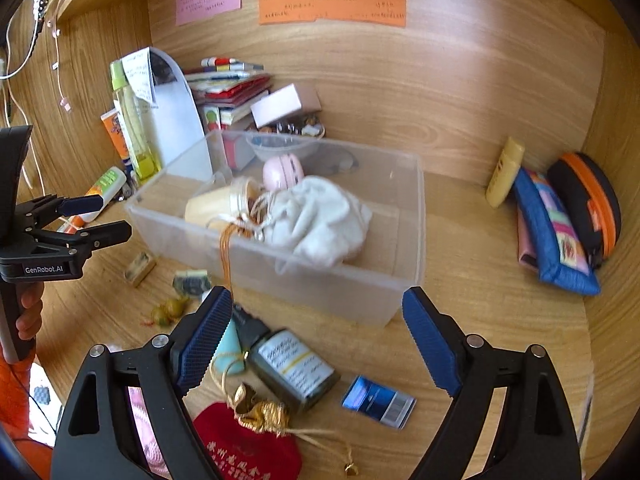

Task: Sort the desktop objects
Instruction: 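Grasp the brown block with the left gripper while the right grasps the green dropper bottle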

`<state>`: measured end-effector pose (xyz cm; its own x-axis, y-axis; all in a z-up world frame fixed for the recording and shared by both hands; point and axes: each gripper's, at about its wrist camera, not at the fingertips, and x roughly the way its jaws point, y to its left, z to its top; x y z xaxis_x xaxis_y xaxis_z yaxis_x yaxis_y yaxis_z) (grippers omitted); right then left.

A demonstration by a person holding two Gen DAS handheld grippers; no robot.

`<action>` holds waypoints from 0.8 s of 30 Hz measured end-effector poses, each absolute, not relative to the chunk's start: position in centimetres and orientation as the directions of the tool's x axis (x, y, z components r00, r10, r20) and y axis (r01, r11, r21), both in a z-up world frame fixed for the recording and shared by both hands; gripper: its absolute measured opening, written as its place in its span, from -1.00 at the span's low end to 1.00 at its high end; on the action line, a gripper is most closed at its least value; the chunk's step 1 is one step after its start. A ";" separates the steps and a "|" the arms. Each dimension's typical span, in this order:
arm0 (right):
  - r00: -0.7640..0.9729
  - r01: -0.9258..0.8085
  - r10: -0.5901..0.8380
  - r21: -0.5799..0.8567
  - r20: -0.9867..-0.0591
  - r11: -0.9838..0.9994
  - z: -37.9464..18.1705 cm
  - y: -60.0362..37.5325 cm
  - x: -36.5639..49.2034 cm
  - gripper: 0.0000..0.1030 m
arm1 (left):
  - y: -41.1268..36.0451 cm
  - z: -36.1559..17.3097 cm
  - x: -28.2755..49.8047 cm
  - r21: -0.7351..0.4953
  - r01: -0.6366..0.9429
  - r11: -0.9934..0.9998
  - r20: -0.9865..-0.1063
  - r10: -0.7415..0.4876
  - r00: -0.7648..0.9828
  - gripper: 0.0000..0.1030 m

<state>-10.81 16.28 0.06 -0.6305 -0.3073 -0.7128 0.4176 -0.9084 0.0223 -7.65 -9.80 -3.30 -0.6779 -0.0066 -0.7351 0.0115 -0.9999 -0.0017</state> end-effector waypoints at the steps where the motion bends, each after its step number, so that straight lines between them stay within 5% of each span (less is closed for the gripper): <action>1: -0.624 0.415 -0.309 0.031 -0.718 -0.909 -0.2 16.4 -10.6 0.65 | -9.8 -3.7 -7.6 -0.003 0.009 -1.000 -0.744 -0.004 -0.668 0.69; 20: -0.504 0.440 -0.323 0.084 -0.801 -0.894 -5.2 15.5 -11.4 0.61 | -8.7 -8.2 -9.1 0.013 -0.005 -1.000 -0.833 -0.008 -0.553 0.64; 24: -0.495 0.439 -0.317 0.083 -0.809 -0.895 -5.6 15.5 -11.6 0.20 | -8.8 -8.1 -9.0 0.003 -0.004 -1.000 -0.828 0.000 -0.561 0.35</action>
<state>-11.59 15.51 -5.62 -0.4951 -0.3174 -0.8088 0.4386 -0.8949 0.0827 -8.96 -8.83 -8.06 -0.5611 -0.0002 -0.8277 -0.0036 -1.0000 0.0027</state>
